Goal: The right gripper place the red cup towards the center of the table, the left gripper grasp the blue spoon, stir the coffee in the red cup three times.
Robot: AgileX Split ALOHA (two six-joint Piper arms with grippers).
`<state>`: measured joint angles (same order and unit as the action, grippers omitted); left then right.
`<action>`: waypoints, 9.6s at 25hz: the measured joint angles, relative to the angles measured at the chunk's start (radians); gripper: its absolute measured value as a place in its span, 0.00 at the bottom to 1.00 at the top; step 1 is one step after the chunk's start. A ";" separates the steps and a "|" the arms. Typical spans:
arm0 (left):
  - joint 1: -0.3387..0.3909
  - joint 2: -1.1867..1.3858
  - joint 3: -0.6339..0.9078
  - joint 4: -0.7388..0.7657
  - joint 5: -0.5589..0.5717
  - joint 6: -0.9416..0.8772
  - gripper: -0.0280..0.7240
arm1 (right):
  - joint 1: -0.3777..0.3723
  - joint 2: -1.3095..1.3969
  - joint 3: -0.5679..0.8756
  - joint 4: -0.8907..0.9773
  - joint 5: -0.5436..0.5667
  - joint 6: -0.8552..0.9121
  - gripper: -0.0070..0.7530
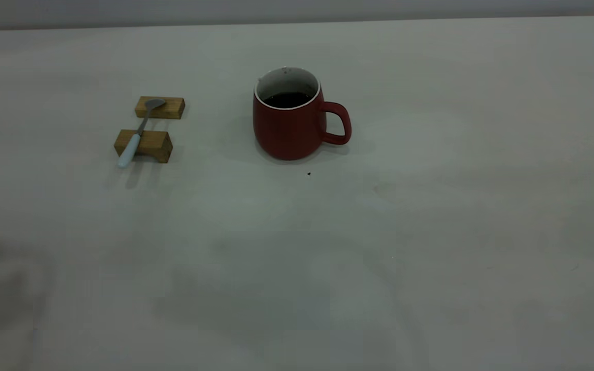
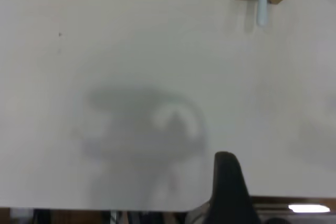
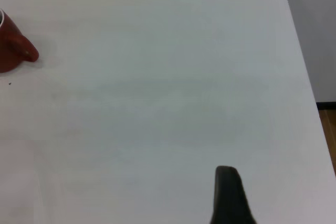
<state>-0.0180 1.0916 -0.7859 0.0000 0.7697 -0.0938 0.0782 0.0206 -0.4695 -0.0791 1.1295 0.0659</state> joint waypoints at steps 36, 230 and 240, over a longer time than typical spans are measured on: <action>-0.133 1.220 -0.603 -0.092 -0.191 0.003 0.80 | 0.000 0.000 0.000 -0.001 0.000 0.000 0.71; -0.192 0.362 -0.966 0.250 0.398 -0.265 0.34 | 0.000 0.000 0.001 -0.001 0.000 0.001 0.66; -0.192 -0.163 -0.759 -0.018 0.398 0.274 0.35 | 0.000 0.000 0.001 -0.001 0.000 0.001 0.66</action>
<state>-0.2103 0.9284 -1.5446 -0.0177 1.1680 0.1802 0.0782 0.0206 -0.4686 -0.0803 1.1295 0.0668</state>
